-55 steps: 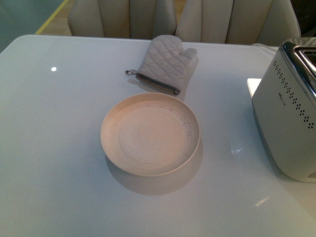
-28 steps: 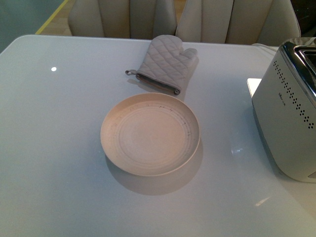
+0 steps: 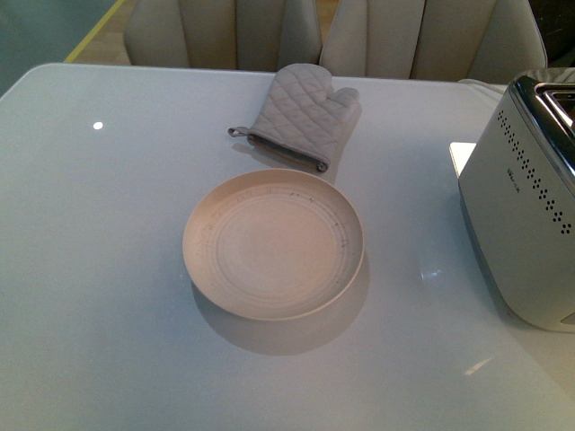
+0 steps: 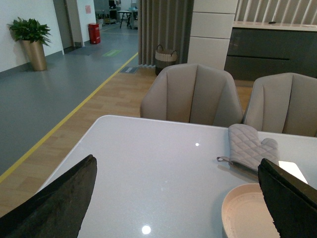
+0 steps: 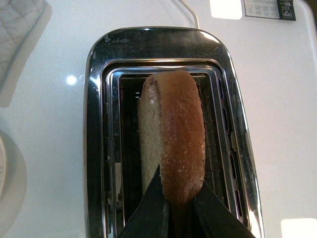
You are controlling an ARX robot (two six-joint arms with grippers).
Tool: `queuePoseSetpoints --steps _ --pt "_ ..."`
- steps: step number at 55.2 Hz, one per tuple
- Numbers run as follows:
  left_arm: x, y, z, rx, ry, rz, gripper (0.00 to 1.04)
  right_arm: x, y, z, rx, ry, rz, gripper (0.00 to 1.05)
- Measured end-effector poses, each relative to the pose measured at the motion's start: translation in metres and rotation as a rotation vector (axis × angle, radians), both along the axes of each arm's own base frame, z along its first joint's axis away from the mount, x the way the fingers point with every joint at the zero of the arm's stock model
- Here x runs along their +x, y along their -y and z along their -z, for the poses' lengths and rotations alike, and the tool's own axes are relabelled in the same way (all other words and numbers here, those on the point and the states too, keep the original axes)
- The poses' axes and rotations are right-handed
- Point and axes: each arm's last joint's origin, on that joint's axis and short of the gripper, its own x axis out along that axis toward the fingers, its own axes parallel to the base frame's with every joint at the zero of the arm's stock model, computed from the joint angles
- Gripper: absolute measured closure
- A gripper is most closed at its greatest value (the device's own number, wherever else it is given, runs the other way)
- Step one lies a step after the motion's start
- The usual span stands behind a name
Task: Put bread into toaster
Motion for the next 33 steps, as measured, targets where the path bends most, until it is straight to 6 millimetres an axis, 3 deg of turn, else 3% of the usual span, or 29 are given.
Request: queuePoseSetpoints --steps 9,23,33 --pt "0.0 0.0 0.0 0.0 0.0 0.0 0.07 0.001 0.0 0.013 0.003 -0.018 -0.002 1.01" --pt "0.0 0.0 0.0 0.0 0.0 0.0 0.07 -0.006 0.001 0.022 0.021 -0.019 -0.003 0.63" --pt "0.0 0.0 0.0 0.0 0.0 0.0 0.07 -0.018 0.005 0.009 0.064 0.056 0.002 0.35"
